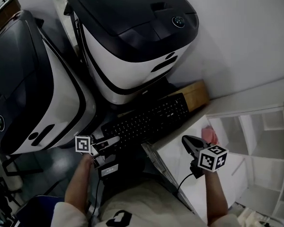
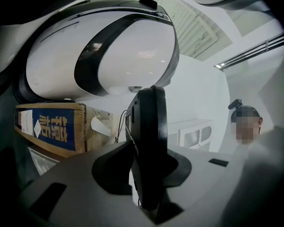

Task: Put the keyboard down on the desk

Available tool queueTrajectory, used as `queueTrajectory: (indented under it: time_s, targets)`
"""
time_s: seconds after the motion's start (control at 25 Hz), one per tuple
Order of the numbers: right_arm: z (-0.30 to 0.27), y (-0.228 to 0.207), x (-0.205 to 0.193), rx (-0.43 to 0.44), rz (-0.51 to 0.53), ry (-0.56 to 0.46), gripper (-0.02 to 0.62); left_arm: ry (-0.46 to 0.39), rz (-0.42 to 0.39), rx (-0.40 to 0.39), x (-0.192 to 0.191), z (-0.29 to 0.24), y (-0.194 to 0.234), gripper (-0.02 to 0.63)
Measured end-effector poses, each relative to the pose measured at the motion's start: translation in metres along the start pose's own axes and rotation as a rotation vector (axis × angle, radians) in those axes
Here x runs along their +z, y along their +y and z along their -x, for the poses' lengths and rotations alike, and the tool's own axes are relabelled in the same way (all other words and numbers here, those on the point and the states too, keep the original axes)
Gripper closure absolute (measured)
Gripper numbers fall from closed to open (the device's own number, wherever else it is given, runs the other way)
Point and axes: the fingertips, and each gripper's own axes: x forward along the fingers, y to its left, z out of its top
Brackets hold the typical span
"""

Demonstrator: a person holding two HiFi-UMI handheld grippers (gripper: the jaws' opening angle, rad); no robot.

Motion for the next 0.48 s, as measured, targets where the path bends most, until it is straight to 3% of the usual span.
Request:
queueTrajectory:
  time_s: [0.12, 0.16, 0.2, 0.24, 0.48]
  targets:
    - [0.003, -0.042, 0.023, -0.028, 0.054, -0.011, 0.570, 0.028, -0.038, -0.028, 0.001, 0.004, -0.016, 0.508]
    - [0.002, -0.052, 0.029, -0.008, 0.051, 0.004, 0.525, 0.041, -0.057, -0.034, 0.001, 0.007, -0.022, 0.508]
    - [-0.001, -0.060, 0.033, 0.024, 0.039, 0.027, 0.372, 0.054, -0.075, -0.043, 0.001, 0.010, -0.026, 0.508]
    - [-0.004, -0.067, 0.037, 0.055, 0.026, 0.050, 0.274, 0.067, -0.095, -0.052, 0.002, 0.012, -0.031, 0.508]
    - [-0.016, -0.098, 0.056, 0.179, -0.064, 0.082, 0.220, 0.110, -0.127, -0.110, 0.003, 0.027, -0.047, 0.508]
